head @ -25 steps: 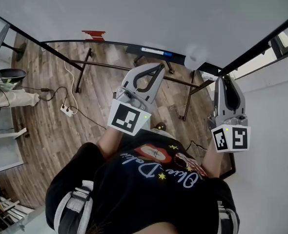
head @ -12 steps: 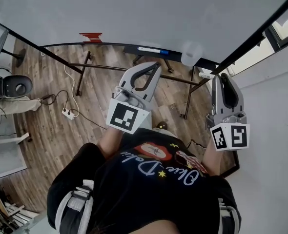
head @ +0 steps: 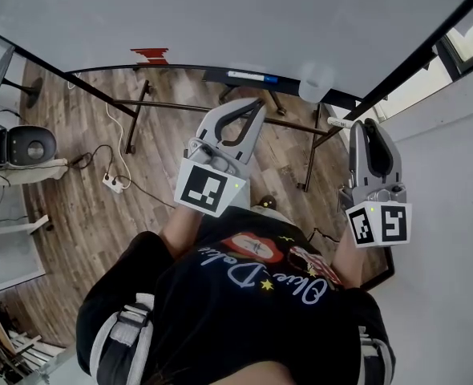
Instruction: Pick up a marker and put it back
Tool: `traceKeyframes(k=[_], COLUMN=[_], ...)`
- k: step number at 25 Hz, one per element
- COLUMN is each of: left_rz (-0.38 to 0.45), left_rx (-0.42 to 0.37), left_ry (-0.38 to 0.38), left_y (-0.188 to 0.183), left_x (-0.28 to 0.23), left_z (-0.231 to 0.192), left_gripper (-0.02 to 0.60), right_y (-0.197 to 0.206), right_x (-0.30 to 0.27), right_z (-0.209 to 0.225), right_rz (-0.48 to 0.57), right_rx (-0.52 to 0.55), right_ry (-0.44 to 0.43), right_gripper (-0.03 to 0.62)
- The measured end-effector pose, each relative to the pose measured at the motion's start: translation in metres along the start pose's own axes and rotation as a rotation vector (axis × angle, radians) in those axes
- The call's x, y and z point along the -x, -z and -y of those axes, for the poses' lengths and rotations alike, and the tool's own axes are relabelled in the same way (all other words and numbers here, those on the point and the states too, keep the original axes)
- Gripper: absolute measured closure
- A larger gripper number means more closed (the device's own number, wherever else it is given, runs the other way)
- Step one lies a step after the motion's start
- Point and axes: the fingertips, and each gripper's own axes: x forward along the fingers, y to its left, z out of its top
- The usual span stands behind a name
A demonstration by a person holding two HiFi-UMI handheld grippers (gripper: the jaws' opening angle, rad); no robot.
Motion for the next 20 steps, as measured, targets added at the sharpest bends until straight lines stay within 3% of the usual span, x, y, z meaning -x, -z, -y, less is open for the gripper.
traceKeyframes(k=[20], left_rz=[0.000], left_rx=[0.003], left_ry=[-0.004], left_y=[0.002], left_x=[-0.009], left_z=[0.002], left_gripper=[0.578], right_y=[0.002], right_x=[-0.004], right_z=[0.008], right_rz=[-0.002], right_rx=[-0.001], right_ry=[-0.009], right_gripper=[0.522])
